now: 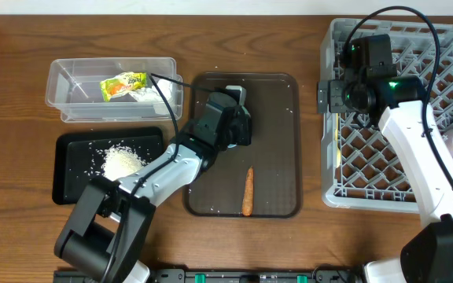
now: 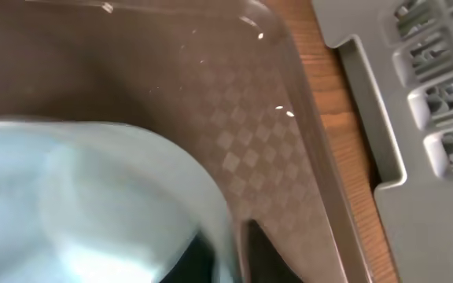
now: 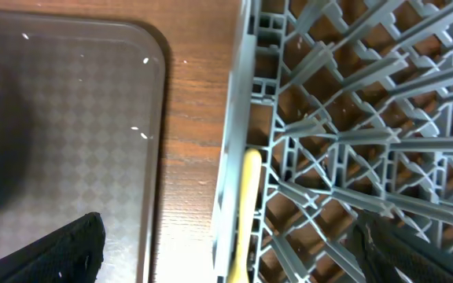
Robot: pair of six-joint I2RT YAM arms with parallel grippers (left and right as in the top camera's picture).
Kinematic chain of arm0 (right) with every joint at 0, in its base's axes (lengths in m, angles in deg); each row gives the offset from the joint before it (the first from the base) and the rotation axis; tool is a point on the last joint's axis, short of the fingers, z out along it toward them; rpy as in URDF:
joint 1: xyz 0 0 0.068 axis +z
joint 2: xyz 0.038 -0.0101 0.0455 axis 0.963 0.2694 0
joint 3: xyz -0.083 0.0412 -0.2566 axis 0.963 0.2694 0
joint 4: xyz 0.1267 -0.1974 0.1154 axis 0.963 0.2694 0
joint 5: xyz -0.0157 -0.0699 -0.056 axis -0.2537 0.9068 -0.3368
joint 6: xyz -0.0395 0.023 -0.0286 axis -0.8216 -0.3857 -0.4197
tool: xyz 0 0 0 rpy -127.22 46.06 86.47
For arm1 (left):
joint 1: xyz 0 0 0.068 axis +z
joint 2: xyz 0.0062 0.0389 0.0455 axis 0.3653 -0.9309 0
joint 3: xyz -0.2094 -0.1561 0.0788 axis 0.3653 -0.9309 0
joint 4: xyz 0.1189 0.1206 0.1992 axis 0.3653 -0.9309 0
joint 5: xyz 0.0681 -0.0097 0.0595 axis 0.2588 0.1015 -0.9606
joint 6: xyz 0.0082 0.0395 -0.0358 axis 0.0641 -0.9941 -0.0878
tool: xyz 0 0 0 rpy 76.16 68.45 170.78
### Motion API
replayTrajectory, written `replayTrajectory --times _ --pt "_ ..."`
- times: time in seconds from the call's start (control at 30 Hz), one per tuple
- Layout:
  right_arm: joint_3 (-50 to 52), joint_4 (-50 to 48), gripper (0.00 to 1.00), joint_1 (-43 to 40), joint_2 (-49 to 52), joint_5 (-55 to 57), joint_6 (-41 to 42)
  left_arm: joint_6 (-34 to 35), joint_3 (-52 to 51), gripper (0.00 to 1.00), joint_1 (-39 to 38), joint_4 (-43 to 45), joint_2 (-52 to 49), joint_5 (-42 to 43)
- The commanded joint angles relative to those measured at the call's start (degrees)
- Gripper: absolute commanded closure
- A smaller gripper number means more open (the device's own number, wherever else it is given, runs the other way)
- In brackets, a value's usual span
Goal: Sort waste into correct bins and load items into the dishwasher rack
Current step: 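Bring the emptied bowl back and set it on the dark tray, then release the bowl with the left gripper and reach the right gripper to it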
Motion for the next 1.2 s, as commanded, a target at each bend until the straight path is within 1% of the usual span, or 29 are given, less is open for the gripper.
replayTrajectory --times 0.0,0.1,0.17,0.27,0.47,0.6,0.7,0.8,0.83,0.93,1.07,1.17 --pt "0.02 -0.44 0.01 -0.26 -0.11 -2.82 0.46 -0.92 0.94 0.74 0.02 -0.11 0.2 -0.74" --pt "0.02 -0.81 0.01 -0.26 -0.11 -4.57 0.46 -0.92 0.94 0.62 0.0 -0.13 0.37 -0.66" --pt "0.02 -1.44 0.01 -0.26 -0.11 -5.29 0.5 -1.16 0.94 0.59 0.02 -1.01 1.36 -0.52" --pt "0.02 -2.54 0.01 -0.24 -0.11 -7.34 0.48 -2.67 0.94 0.58 0.59 -4.5 4.07 -0.55" --pt "0.02 -5.68 0.01 1.27 0.04 -12.76 0.5 -3.5 0.94 0.57 4.2 -18.71 11.17 -0.79" --pt "0.02 -8.09 0.01 3.93 1.29 -12.92 1.9 -3.5 0.94 0.56 8.92 -29.81 14.34 -0.79" --pt "0.02 -9.42 0.01 6.21 3.19 -13.11 2.4 -3.48 0.94 0.56 12.35 -35.69 15.28 -0.76" --pt "0.02 -10.47 0.05 8.76 6.05 -13.11 2.43 -3.48 0.94 0.56 15.34 -39.04 15.28 -0.76" --pt "0.02 -10.95 0.1 9.81 7.5 -13.05 2.43 -3.45 0.94 0.55 16.46 -39.89 15.28 -0.74" --pt "0.02 -12.35 0.18 11.32 10.73 -12.85 2.73 -3.45 0.94 0.56 17.66 -40.46 15.28 -0.74" --pt "0.02 -14.75 0.24 12.33 15.04 -12.85 7.3 -3.48 0.94 0.53 17.7 -40.39 15.28 -0.74" --pt "0.02 -16.26 0.32 12.59 18.1 -12.87 10.67 -3.48 0.94 0.53 17.7 -40.44 15.28 -0.74"
